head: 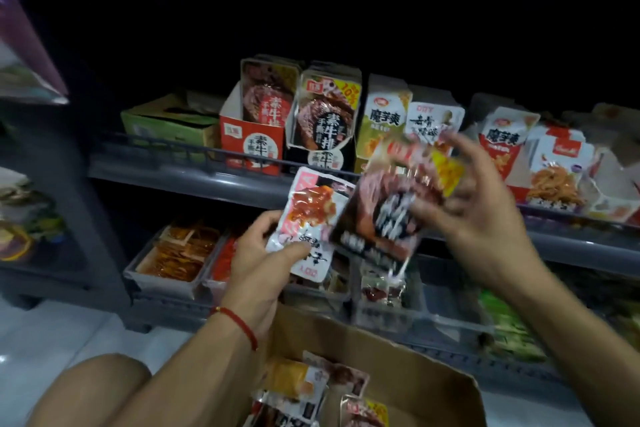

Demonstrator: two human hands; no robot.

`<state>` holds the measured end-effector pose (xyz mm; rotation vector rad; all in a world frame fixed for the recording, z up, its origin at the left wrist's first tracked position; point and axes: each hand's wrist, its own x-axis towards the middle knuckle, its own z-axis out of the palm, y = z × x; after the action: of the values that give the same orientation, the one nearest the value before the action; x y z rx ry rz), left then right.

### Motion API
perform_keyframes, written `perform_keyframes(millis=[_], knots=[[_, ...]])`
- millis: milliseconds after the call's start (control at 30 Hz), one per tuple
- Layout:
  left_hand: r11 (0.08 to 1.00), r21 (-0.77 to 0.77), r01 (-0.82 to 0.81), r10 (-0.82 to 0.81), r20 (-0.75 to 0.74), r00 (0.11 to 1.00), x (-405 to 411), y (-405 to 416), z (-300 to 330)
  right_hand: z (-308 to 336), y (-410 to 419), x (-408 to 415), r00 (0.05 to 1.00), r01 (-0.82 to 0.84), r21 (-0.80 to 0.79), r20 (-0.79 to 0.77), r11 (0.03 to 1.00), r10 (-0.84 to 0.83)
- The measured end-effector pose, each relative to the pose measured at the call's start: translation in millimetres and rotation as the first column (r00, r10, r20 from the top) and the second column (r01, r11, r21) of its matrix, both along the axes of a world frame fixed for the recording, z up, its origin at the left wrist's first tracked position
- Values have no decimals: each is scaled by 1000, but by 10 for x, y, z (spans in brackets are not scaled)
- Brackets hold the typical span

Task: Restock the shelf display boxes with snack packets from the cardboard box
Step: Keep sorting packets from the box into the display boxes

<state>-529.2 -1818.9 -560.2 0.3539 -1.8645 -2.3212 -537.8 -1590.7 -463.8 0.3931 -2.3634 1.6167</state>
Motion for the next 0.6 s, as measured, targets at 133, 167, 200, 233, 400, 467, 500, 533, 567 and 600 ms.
perform_keyframes(millis=[133,167,200,233,400,467,500,533,567,600], knots=[[991,8,-137,137,-51,989,-22,-194,62,617,-367,-554,959,0,-1,-283,1000,0],[988,5,-154,154,-52,987,-29,-226,72,723,-471,-723,948,15,2,-318,1000,-13],[986,-1,-167,167,-53,985,-37,-259,80,809,-584,-889,940,34,17,-340,999,-27],[984,-10,-177,176,-56,983,-46,-292,86,864,-689,-1041,934,49,38,-356,998,-33],[972,-25,-235,232,-84,969,-73,-419,149,729,-1021,-1430,930,111,182,-364,977,-38],[970,-23,-241,238,-88,967,-79,-455,170,612,-1059,-1520,944,125,186,-325,975,-59],[971,-25,-239,236,-88,968,-77,-471,180,568,-1067,-1562,952,118,190,-301,975,-57],[971,-27,-236,233,-90,968,-74,-486,185,538,-1075,-1590,957,117,212,-284,970,-53],[972,-27,-233,230,-90,969,-68,-499,190,521,-1076,-1615,960,112,241,-275,964,-43],[972,-26,-232,229,-91,969,-67,-506,196,522,-1074,-1629,963,102,260,-269,960,-30]])
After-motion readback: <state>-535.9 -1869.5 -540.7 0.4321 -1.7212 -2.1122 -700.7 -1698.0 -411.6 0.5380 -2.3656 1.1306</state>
